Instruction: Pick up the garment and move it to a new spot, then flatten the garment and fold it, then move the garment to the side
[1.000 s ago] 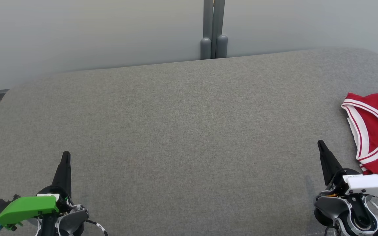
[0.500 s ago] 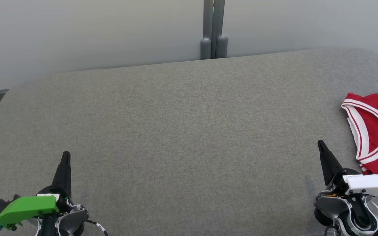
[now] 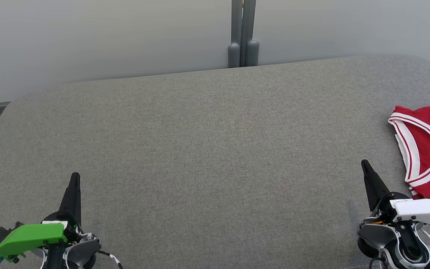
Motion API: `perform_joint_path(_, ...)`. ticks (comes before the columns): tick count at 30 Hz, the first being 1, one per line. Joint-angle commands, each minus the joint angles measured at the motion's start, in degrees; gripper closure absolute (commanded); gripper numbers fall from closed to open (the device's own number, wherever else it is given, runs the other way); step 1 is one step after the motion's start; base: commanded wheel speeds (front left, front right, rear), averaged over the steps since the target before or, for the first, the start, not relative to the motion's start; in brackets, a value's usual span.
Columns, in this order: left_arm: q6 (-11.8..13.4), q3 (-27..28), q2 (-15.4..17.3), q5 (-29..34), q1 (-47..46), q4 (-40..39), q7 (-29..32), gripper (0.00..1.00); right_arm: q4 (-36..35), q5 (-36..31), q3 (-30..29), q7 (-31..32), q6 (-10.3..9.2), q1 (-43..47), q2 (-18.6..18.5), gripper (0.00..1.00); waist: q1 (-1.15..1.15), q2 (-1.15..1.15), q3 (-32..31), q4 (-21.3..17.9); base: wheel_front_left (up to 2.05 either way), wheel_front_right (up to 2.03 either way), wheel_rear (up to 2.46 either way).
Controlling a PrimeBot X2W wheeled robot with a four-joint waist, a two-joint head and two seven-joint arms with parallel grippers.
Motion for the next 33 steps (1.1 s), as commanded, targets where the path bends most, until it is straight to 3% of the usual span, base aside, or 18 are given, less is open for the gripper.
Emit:
perform_joint_path(1, -0.29, 0.17, 0.4, -0.05, -0.8, -0.13, 0.14, 1.0, -0.23, 0.42, -0.12, 0.16, 0.02, 0.69, -0.26, 1.0, 0.0, 0.0, 0.0, 0.0, 0.0, 0.0, 0.0)
perform_joint_path(33, -0.29, 0.17, 0.4, -0.05, -0.79, -0.13, 0.14, 1.0, -0.23, 0.43, -0.11, 0.15, 0.02, 0.69, -0.26, 1.0, 0.0, 0.0, 0.0, 0.0, 0.0, 0.0, 0.0)
